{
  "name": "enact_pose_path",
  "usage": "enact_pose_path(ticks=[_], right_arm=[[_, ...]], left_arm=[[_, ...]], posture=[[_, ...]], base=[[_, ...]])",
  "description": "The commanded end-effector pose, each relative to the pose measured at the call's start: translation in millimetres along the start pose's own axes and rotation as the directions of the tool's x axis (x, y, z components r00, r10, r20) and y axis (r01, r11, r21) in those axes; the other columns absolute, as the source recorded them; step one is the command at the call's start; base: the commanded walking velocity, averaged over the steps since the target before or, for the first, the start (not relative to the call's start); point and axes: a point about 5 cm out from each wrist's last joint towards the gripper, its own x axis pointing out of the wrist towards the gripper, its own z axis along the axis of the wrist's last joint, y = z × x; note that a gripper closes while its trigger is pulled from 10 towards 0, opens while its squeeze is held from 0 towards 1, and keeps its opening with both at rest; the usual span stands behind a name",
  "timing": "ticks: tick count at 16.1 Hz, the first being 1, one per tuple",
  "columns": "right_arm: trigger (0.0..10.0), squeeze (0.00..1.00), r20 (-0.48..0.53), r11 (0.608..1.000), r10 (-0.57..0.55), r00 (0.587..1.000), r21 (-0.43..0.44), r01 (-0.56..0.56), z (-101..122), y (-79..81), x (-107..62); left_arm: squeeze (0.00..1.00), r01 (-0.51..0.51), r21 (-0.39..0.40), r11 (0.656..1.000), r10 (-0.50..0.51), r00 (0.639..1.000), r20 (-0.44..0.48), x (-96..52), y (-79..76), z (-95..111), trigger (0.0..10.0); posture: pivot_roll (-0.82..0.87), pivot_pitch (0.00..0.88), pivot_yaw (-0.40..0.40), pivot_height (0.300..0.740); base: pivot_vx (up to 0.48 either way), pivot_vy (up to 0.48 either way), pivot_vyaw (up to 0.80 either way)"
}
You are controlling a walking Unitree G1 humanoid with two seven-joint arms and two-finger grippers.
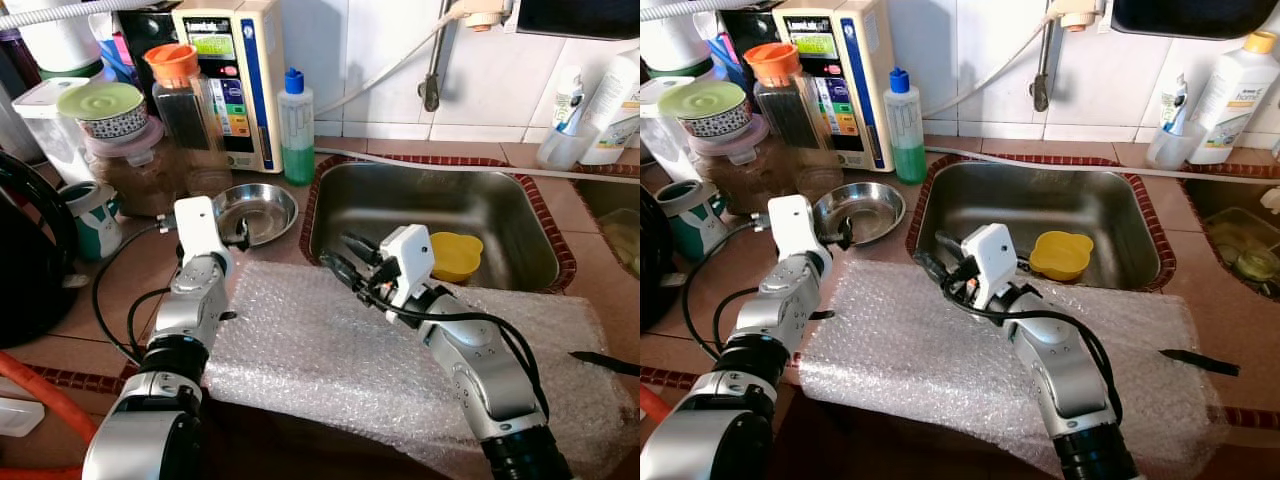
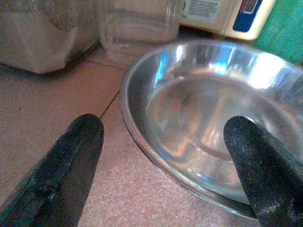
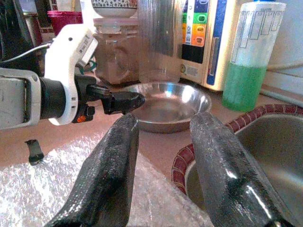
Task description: Kitchen organization
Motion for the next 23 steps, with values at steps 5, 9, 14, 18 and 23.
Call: enact_pose_path(ticks=[5, 9, 14, 18, 23], right_arm=[[10.0, 0.09, -0.013, 0.999, 0.038, 0.999, -0.028, -0.038, 4.5, 4.6, 1.6], [10.0, 0.03, -0.018, 0.998, 0.043, 0.999, -0.037, -0.044, 4.5, 4.1, 2.6], [10.0, 0.0, -0.021, 0.998, 0.048, 0.999, -0.045, -0.049, 5.0, 4.5, 3.5], [10.0, 0.0, -0.022, 0.998, 0.049, 0.999, -0.046, -0.05, 5.3, 4.8, 4.0], [10.0, 0.0, -0.025, 0.998, 0.052, 0.998, -0.044, -0.054, 4.1, 6.1, 4.6]], left_arm=[[0.0, -0.01, -0.02, 1.0, 0.009, 0.997, -0.081, 1.4, 5.5, -10.2, 0.0], [0.0, -0.025, -0.064, 0.998, 0.019, 0.995, -0.099, 1.6, 9.1, -10.0, 0.0], [0.0, -0.073, -0.153, 0.986, 0.051, 0.989, -0.142, 0.9, 13.6, -11.2, 0.0], [0.0, -0.095, -0.18, 0.979, 0.073, 0.99, -0.123, 0.2, 16.7, 0.3, 0.0], [0.0, -0.093, -0.159, 0.983, 0.078, 0.992, -0.102, -4.9, 20.9, 13.0, 0.0]], posture=[[-0.02, 0.0, 0.069, 0.74], [-0.01, 0.0, 0.063, 0.74], [-0.01, 0.0, 0.062, 0.74], [-0.01, 0.0, 0.06, 0.74], [-0.01, 0.0, 0.062, 0.74]], base=[[0.0, 0.0, 0.0], [0.0, 0.0, 0.0], [0.0, 0.0, 0.0], [0.0, 0.0, 0.0], [0.0, 0.0, 0.0]])
